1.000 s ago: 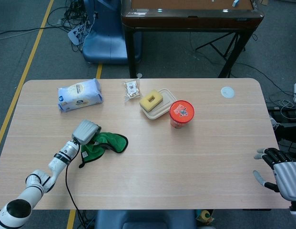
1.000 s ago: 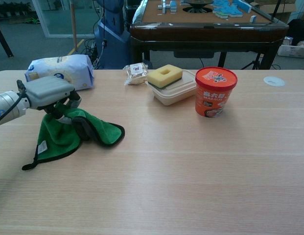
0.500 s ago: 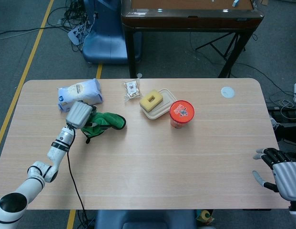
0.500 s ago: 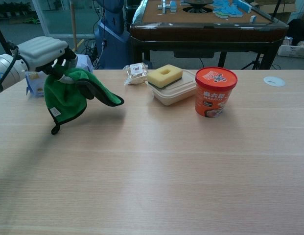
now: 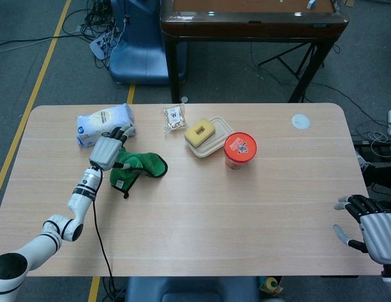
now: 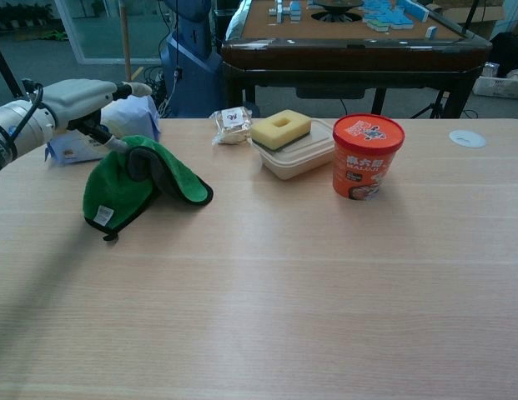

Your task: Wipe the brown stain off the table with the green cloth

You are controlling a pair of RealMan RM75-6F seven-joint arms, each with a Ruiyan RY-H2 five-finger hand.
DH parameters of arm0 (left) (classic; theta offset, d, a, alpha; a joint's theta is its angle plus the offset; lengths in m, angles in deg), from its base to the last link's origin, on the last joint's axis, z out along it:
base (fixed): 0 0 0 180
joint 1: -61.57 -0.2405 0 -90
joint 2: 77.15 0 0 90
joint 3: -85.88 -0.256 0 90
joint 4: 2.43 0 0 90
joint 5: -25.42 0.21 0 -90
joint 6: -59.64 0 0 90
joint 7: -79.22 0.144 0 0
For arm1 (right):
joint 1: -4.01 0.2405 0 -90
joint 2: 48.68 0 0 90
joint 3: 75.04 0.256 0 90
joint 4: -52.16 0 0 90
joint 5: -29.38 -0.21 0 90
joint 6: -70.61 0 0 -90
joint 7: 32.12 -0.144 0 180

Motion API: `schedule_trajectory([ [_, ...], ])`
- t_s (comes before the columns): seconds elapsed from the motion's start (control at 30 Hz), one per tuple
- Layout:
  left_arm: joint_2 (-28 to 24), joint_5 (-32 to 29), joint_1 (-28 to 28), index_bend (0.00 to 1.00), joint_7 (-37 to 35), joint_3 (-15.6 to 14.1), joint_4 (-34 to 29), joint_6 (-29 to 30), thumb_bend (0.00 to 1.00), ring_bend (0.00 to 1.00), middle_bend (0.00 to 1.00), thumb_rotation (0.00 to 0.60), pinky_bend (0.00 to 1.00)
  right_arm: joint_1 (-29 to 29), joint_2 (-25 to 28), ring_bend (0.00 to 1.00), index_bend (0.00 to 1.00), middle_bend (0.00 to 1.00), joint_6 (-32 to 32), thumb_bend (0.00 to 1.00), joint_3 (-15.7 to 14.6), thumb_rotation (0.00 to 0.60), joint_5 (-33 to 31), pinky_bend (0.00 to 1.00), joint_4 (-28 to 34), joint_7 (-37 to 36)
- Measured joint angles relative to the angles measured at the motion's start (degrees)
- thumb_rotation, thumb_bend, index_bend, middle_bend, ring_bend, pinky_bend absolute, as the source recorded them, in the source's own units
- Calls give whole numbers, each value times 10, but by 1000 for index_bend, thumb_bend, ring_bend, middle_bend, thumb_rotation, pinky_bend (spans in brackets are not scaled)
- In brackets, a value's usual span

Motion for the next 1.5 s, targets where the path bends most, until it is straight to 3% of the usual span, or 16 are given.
schedule_trajectory([
  [0.3, -37, -45, -10, 0, 57, 12, -73, -35, 1, 0, 0, 600, 209, 0, -1, 227, 384, 325, 1, 372, 0, 600, 2, 260, -2, -2],
  [0.57, -56, -82, -7, 0, 163, 8, -101, -70, 0, 0, 0, 600, 163, -2, -1, 227, 384, 325, 4, 373, -1, 600, 0, 260, -5, -6],
  [0.9, -75, -144, -5, 0, 347, -7, -123, -81, 34, 0, 0, 600, 122, -2, -2, 227, 384, 325, 5, 372, -1, 600, 3, 260, -6, -6],
  [1.0, -89, -163, -8, 0, 351, -4, -157, -84, 89, 0, 0, 600, 116, -3, -1, 227, 384, 325, 7, 372, -1, 600, 3, 260, -6, -7],
  [1.17, -124, -178, -19, 0, 324, 1, -221, -86, 90, 0, 0, 600, 104, -4, -2, 227, 384, 325, 9, 373, -2, 600, 4, 260, -8, -9],
  [1.5, -174, -189, -50, 0, 316, -6, -310, -33, 24, 0, 0, 600, 104, -6, -1, 227, 384, 324, 13, 373, -2, 600, 8, 260, -8, -9],
])
